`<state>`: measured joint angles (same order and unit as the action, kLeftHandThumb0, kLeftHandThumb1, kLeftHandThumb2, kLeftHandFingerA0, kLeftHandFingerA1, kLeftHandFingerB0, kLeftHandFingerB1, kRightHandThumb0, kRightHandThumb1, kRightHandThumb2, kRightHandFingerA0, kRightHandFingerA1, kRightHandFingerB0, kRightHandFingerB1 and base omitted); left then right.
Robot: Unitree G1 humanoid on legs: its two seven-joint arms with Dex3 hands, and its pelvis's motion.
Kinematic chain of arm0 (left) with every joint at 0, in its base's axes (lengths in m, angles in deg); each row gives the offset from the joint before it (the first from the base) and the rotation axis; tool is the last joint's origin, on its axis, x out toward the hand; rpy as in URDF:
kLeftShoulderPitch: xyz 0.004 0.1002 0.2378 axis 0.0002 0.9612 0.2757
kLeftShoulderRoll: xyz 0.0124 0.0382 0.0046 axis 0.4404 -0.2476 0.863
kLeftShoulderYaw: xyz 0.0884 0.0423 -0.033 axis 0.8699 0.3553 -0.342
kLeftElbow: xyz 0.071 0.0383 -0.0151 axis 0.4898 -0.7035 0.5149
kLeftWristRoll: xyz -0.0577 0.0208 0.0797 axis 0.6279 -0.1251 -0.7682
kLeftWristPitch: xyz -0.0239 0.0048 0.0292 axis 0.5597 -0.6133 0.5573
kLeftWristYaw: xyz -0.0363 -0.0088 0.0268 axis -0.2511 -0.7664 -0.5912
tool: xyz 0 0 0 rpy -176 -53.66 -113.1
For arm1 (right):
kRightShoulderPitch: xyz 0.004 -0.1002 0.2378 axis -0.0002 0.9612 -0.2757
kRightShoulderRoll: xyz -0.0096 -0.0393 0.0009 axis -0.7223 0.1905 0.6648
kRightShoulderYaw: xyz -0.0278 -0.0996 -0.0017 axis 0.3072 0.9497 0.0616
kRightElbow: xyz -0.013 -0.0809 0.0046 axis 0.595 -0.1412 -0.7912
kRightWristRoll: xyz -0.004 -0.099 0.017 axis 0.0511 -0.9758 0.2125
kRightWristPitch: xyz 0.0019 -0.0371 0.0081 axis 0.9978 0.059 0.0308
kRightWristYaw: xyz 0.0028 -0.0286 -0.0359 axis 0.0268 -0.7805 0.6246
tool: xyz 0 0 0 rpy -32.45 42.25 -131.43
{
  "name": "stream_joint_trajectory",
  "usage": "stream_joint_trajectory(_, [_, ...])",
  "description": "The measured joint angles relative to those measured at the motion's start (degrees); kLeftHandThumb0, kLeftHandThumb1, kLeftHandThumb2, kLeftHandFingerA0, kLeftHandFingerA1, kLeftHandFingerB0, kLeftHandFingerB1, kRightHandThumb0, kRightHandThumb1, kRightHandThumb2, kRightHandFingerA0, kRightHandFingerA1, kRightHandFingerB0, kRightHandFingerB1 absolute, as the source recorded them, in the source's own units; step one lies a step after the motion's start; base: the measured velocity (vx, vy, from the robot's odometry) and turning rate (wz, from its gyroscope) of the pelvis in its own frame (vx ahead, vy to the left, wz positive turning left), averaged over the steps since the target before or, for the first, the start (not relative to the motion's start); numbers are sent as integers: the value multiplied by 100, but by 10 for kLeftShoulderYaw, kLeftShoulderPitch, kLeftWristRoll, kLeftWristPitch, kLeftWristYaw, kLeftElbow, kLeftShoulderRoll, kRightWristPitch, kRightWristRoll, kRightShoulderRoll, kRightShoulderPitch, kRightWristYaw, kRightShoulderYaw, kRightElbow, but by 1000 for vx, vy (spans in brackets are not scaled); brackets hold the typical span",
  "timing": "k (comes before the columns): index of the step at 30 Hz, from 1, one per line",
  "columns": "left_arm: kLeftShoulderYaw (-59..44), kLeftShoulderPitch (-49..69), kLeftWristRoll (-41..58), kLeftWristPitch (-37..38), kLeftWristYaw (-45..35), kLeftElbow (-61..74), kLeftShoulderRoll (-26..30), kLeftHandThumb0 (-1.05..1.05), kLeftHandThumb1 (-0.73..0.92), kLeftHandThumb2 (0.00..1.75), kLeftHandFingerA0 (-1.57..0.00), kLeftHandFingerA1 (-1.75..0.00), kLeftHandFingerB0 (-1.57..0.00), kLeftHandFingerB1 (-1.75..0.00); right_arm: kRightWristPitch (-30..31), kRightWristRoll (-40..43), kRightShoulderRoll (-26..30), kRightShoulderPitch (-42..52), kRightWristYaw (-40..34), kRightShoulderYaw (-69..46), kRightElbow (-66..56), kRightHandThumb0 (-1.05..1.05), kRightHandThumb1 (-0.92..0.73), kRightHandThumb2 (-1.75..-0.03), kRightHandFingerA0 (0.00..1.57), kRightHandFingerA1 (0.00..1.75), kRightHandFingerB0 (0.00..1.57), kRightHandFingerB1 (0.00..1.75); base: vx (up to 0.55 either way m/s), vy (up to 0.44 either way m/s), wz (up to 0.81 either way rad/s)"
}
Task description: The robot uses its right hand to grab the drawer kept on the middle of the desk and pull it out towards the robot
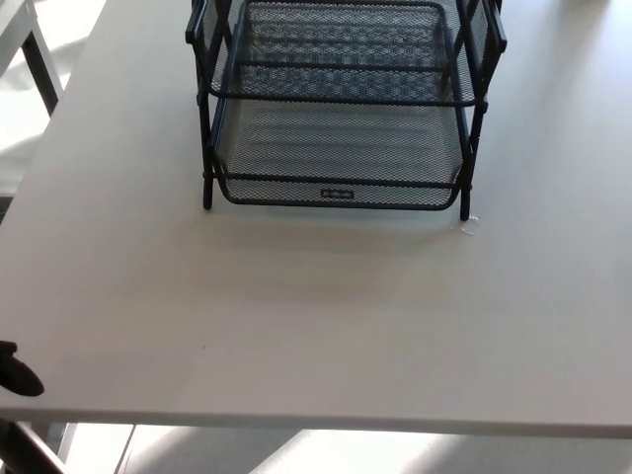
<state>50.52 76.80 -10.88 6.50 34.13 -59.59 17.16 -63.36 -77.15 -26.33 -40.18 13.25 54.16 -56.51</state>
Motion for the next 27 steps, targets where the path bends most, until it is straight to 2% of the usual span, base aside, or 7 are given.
stream_joint_trajectory(8, [0,-4,0,2,-1,0,0,-28,57,57,-78,-84,-81,-56,21,-34,0,-136,36,100,-117,-85,-68,-61,16,44,12,34,0,0,0])
stream_joint_trajectory(9, [0,-4,0,2,-1,0,0,-28,56,57,-80,-86,-82,-57,22,-36,-1,-156,43,117,-120,-40,-31,-95,0,51,1,52,0,0,0])
stream_joint_trajectory(11, [0,-5,0,3,-1,-1,0,-29,56,57,-79,-86,-82,-58,26,-41,-6,-197,59,151,-128,-76,-62,-59,14,44,17,31,0,0,0])
stream_joint_trajectory(15, [0,-5,0,3,-1,0,0,-28,56,57,-79,-86,-81,-56,30,-49,-37,-275,88,220,-137,-91,-56,-93,5,48,9,44,0,0,0])
stream_joint_trajectory(16, [0,-5,0,4,-1,0,0,-29,56,57,-79,-87,-82,-57,29,-51,-48,-296,95,240,-135,-80,-63,-60,6,37,12,33,0,0,0])
stream_joint_trajectory(22, [-1,-6,-1,10,-1,-3,-1,-29,57,57,-78,-86,-80,-57,29,-63,-133,-386,141,342,-137,-79,-61,-59,5,38,11,32,0,0,0])
stream_joint_trajectory(27, [-1,-6,-3,15,-1,-5,-1,-28,57,57,-79,-88,-81,-57,38,-91,-180,-432,182,398,-161,-40,-25,-91,0,53,0,50,1,-1,1])
